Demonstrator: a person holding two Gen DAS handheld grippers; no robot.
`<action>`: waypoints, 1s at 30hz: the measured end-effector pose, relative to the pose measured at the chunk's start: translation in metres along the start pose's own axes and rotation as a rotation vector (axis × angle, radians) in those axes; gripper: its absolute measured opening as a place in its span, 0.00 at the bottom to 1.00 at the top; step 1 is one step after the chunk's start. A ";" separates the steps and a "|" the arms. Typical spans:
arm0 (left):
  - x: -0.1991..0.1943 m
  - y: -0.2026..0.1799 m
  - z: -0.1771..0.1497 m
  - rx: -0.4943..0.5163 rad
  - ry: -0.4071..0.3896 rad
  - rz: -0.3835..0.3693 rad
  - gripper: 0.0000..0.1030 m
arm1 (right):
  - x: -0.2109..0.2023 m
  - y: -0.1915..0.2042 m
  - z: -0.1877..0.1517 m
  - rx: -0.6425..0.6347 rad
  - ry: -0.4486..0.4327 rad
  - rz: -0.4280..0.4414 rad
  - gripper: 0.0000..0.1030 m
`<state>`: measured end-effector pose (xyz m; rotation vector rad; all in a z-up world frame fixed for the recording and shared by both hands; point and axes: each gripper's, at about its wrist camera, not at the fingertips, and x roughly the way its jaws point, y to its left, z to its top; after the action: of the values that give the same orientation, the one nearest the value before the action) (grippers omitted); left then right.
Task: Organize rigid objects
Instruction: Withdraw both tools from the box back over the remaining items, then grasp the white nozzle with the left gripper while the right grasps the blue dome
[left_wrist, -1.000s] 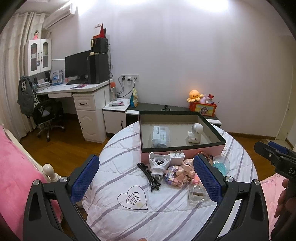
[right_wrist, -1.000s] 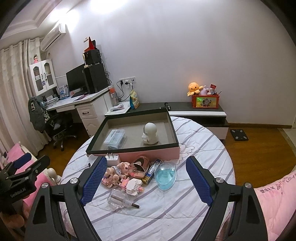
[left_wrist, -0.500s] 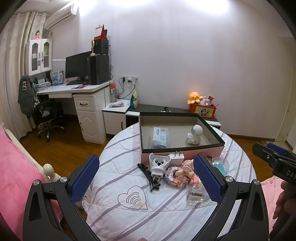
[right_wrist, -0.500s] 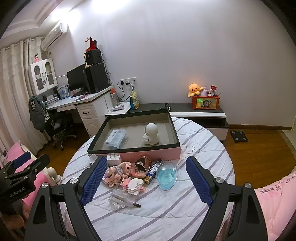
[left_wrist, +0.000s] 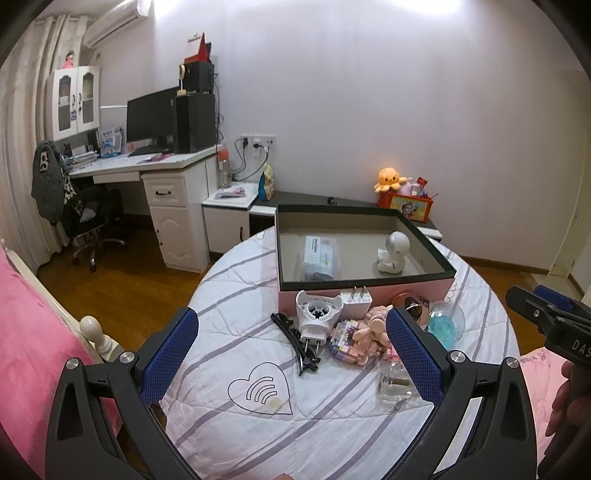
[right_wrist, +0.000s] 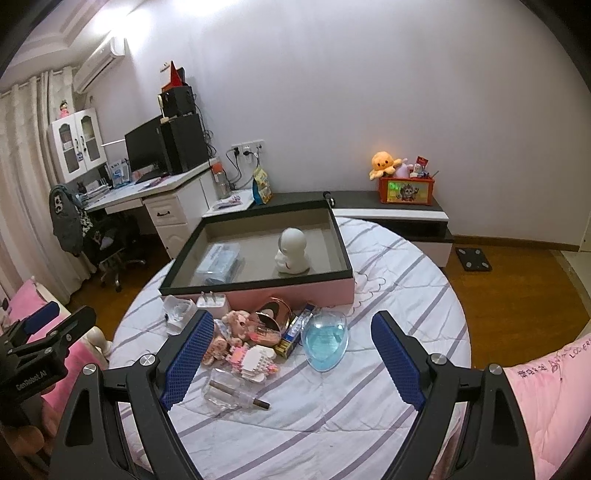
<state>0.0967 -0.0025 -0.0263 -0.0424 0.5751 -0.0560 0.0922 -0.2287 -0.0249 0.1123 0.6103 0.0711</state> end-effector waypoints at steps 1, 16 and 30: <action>0.004 0.000 -0.001 -0.002 0.009 0.000 1.00 | 0.004 -0.003 -0.001 0.002 0.010 -0.004 0.86; 0.092 -0.007 -0.015 0.018 0.162 0.018 1.00 | 0.077 -0.035 -0.023 0.027 0.187 -0.055 0.86; 0.151 -0.012 -0.024 0.040 0.243 0.032 1.00 | 0.132 -0.040 -0.032 -0.003 0.295 -0.062 0.86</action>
<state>0.2096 -0.0247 -0.1280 0.0134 0.8169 -0.0415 0.1828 -0.2529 -0.1310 0.0804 0.9078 0.0284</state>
